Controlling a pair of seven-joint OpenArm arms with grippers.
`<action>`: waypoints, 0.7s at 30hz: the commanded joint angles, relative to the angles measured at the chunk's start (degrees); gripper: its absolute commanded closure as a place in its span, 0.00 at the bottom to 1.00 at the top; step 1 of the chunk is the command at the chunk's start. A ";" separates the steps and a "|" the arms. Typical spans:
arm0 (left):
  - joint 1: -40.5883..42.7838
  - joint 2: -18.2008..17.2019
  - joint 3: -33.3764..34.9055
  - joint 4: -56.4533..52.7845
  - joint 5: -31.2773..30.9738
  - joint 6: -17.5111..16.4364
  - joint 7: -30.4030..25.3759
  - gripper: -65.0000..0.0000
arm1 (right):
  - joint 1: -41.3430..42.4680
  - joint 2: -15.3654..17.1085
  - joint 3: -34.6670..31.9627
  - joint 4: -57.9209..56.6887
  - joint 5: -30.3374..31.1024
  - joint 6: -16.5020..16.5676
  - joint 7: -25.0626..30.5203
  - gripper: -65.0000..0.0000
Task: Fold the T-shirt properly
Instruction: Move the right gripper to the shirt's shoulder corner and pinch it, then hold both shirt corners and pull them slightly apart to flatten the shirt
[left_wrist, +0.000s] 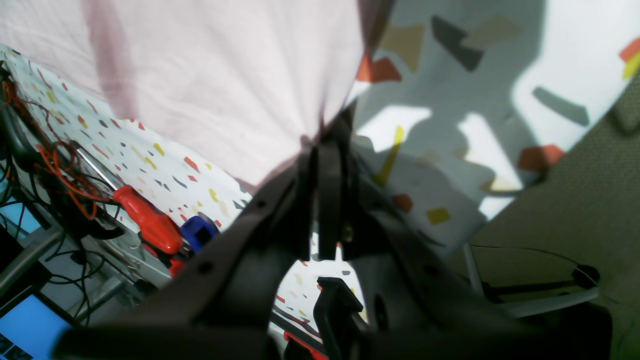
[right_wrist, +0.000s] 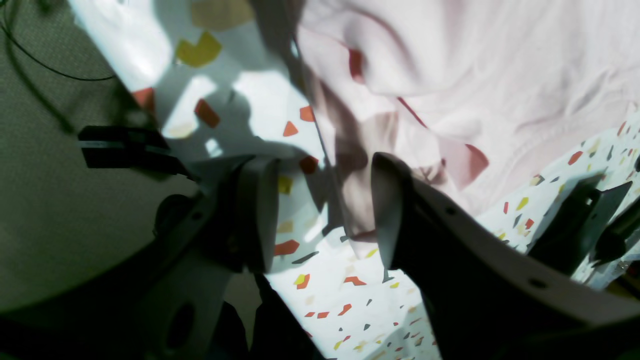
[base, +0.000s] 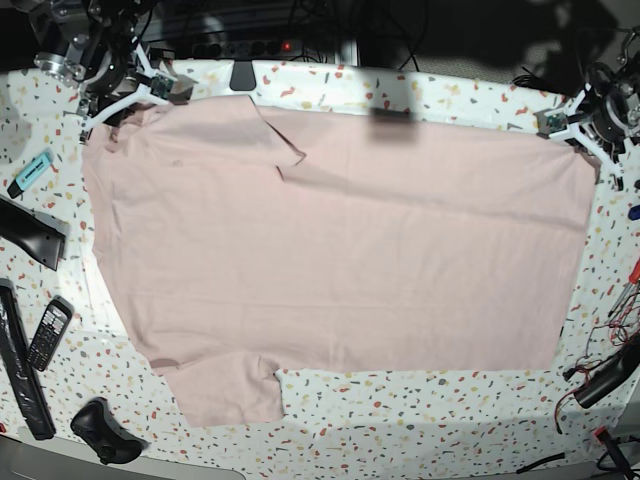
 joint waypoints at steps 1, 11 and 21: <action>0.50 -1.14 0.15 -0.15 -0.28 -2.12 1.64 1.00 | 0.31 0.98 0.17 -1.36 -1.73 -1.03 -1.05 0.55; 0.50 -1.14 0.15 -0.15 -0.28 -2.14 1.66 1.00 | 0.26 4.13 0.17 -1.33 -1.11 -7.23 -4.85 0.56; 0.50 -1.14 0.15 -0.17 -0.28 -2.14 1.64 1.00 | -0.09 4.11 0.17 -0.17 16.87 -0.66 -10.88 0.64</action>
